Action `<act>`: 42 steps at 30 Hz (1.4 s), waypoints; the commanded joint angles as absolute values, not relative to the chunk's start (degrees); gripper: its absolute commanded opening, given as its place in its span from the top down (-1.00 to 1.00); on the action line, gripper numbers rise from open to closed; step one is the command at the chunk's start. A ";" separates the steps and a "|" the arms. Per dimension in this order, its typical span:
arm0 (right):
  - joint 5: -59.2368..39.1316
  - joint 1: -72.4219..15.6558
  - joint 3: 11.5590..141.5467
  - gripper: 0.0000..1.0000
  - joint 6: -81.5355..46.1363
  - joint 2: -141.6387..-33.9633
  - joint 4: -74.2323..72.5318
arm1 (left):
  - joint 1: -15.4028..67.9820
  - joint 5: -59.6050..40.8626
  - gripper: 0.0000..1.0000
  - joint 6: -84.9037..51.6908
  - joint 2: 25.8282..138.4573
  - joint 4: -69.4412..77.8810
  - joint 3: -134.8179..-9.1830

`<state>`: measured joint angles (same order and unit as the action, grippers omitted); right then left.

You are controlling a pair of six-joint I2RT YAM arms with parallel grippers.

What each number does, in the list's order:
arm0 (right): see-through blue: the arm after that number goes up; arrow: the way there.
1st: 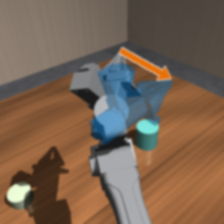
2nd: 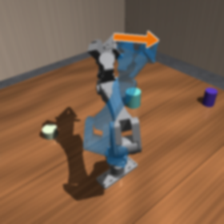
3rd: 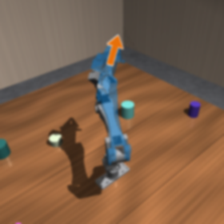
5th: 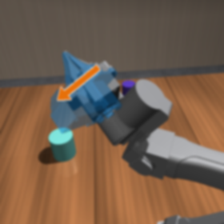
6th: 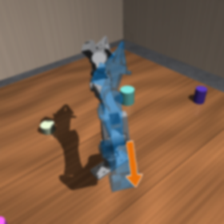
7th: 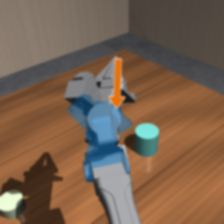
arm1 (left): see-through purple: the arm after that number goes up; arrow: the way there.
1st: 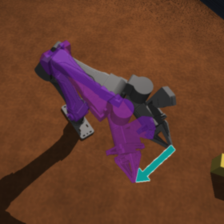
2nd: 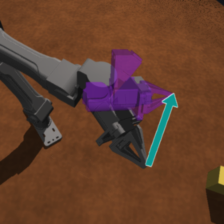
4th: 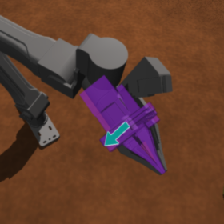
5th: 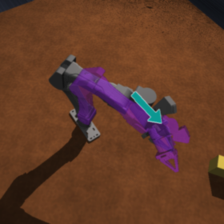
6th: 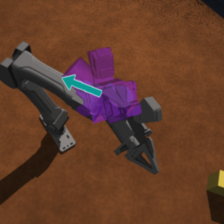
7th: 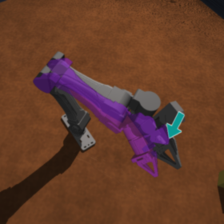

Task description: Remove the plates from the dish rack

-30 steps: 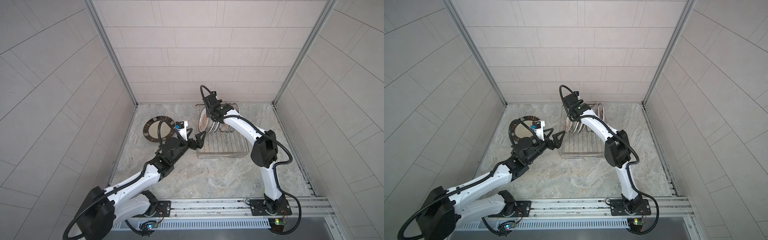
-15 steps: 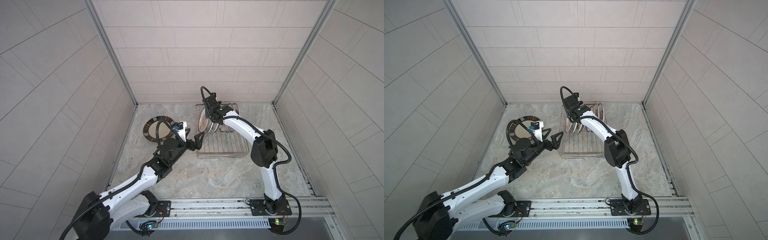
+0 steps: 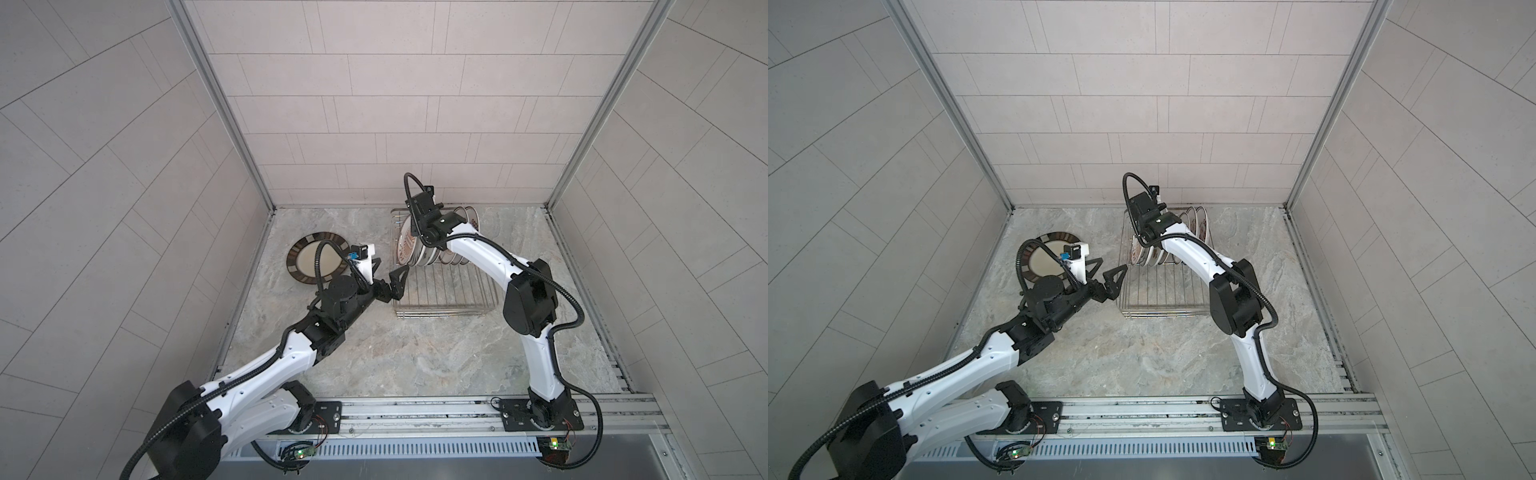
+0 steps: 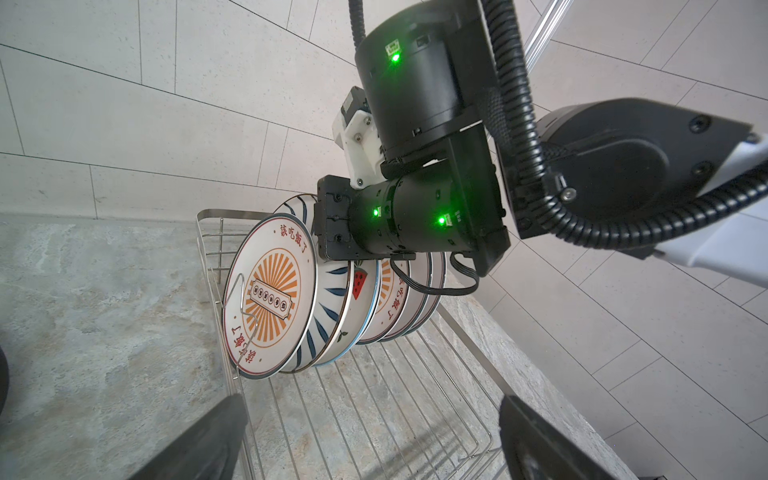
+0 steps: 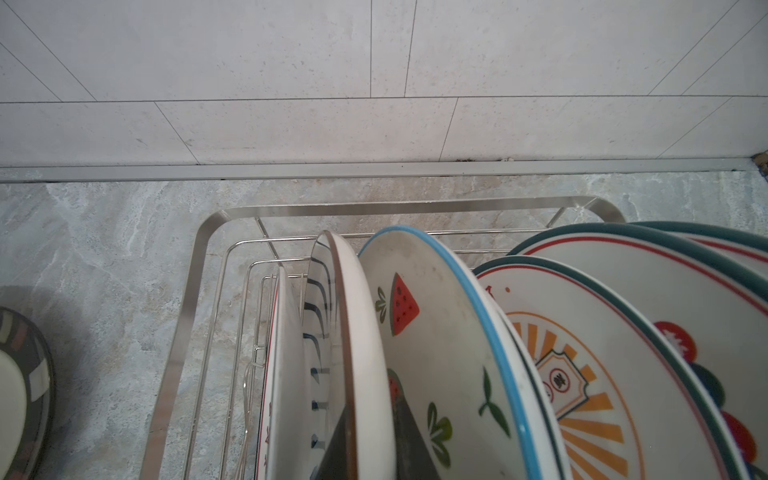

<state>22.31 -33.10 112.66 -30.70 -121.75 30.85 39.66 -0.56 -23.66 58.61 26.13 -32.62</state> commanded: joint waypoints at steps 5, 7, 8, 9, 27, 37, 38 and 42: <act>25.66 -34.45 111.95 0.78 -29.27 -117.36 31.29 | 39.81 1.35 -1.00 -23.13 57.54 25.64 -33.41; 25.65 -34.45 111.85 0.79 -29.27 -116.92 31.19 | 39.77 1.32 -1.00 -23.11 57.21 25.75 -33.18; 25.61 -34.45 111.64 0.79 -29.26 -116.66 30.99 | 39.81 1.47 -1.00 -23.04 56.97 25.64 -33.07; 25.47 -34.45 111.32 0.79 -29.27 -116.26 30.77 | 39.81 1.87 -1.00 -22.94 56.72 25.46 -32.97; 26.15 -36.04 105.50 0.80 -26.20 -107.64 28.25 | 39.79 1.45 -1.00 -23.18 58.28 27.60 -32.42; 25.66 -36.04 102.60 0.80 -25.68 -103.41 27.57 | 39.81 2.02 -1.00 -23.25 56.95 27.66 -31.46; 25.75 -36.04 102.00 0.80 -25.62 -102.64 27.36 | 39.80 1.80 -1.00 -23.28 57.04 27.67 -31.46; 25.62 -36.04 100.50 0.80 -25.11 -100.23 27.10 | 39.74 -2.49 -1.00 -21.89 57.39 29.79 -30.69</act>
<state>23.20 -35.97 99.90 -25.67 -105.78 31.05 39.66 0.54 -23.33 57.82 26.52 -31.66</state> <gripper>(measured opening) 0.147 0.999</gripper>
